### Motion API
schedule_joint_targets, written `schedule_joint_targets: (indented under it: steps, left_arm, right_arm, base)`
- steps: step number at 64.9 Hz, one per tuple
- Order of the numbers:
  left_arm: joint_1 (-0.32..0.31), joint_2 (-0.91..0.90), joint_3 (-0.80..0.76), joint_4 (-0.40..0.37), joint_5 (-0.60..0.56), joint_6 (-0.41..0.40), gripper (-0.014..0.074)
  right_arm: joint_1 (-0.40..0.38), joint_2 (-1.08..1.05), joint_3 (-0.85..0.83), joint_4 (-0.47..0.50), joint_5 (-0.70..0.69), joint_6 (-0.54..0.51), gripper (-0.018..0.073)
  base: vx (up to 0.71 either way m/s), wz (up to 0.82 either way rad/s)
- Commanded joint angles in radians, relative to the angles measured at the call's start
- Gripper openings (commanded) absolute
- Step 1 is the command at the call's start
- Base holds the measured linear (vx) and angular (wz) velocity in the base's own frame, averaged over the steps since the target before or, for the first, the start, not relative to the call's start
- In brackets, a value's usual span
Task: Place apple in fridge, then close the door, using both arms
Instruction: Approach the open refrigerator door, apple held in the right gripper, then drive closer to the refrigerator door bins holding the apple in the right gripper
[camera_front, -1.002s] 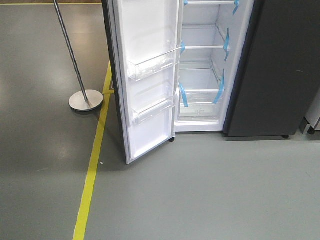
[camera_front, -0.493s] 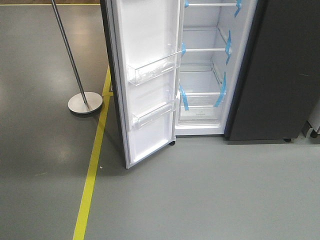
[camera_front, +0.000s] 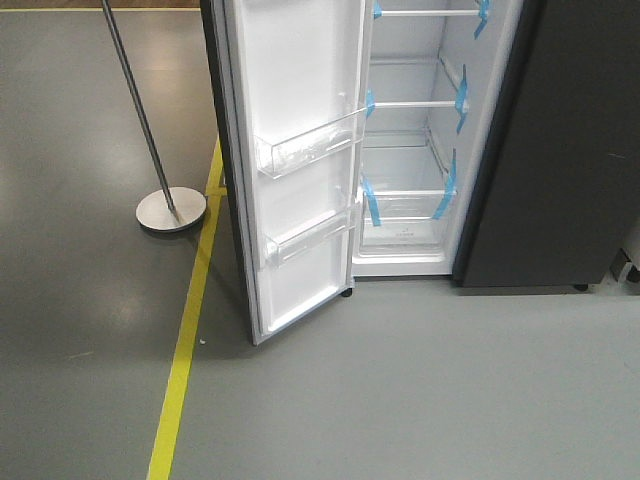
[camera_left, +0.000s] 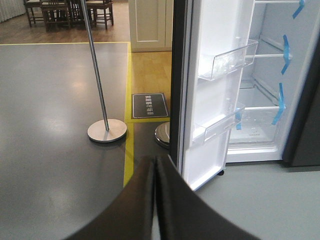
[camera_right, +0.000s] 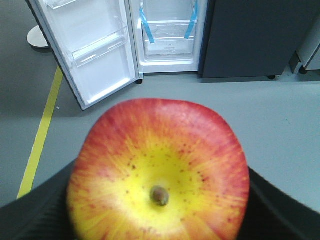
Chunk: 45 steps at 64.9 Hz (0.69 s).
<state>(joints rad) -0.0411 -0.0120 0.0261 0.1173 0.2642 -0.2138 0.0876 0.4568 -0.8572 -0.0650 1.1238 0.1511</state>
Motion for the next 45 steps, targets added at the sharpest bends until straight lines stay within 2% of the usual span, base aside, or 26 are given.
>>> schedule_joint_targets:
  steps: [1, 45]
  left_arm:
    - [-0.003, -0.014, 0.02, -0.005, -0.071, -0.009, -0.0006]
    - [-0.003, -0.014, 0.02, -0.005, -0.071, -0.009, -0.0006]
  right_arm:
    - [-0.002, 0.008, -0.025, -0.01, -0.073, -0.004, 0.0135]
    - [-0.002, 0.008, -0.025, -0.01, -0.073, -0.004, 0.0135]
  base:
    - [0.06, 0.01]
    - [0.07, 0.01]
